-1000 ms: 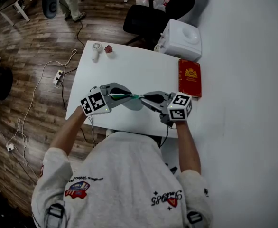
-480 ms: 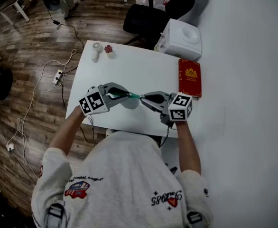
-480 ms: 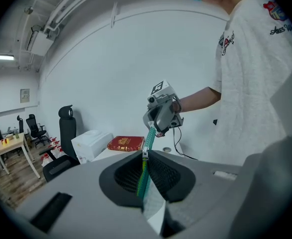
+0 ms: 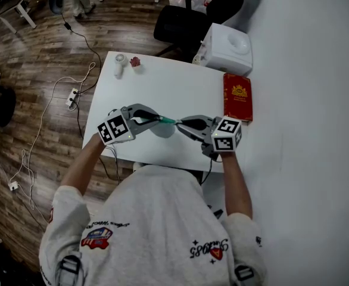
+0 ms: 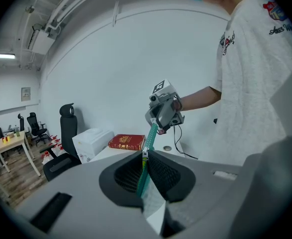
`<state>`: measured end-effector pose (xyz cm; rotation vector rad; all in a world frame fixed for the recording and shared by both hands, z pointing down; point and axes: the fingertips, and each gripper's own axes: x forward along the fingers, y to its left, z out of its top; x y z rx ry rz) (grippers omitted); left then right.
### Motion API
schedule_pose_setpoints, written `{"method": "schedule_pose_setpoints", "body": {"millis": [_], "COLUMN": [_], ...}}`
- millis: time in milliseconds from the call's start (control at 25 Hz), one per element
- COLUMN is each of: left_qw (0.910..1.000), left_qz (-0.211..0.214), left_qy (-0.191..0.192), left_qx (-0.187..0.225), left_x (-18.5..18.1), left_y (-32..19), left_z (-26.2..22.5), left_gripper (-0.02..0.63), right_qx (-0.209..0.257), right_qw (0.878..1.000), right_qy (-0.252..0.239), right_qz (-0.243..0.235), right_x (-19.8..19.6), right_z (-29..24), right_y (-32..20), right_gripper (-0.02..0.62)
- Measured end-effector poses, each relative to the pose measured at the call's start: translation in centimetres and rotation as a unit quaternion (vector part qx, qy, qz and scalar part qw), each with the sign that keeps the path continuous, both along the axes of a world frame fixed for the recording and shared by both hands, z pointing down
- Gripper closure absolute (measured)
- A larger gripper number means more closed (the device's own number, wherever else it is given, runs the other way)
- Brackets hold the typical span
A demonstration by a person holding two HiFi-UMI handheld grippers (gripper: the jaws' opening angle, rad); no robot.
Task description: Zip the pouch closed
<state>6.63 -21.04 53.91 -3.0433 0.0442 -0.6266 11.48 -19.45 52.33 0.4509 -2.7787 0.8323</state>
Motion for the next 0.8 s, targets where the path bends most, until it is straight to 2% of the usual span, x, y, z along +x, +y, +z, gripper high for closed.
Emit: {"method": "schedule_pose_setpoints", "body": {"millis": [800], "left_qw": [0.9999], "left_qz": [0.001], "left_qy": [-0.010], "left_qx": [0.003], "left_x": [-0.48], "left_y": [-0.51], "left_z": [0.53], "left_gripper": [0.577], "right_qx": [-0.002], "right_qw": [1.000], "right_qy": [0.004], "right_qz": [-0.002], "right_x": [-0.02], "right_z": [0.11], "right_y": [0.01], "right_gripper": [0.578]}}
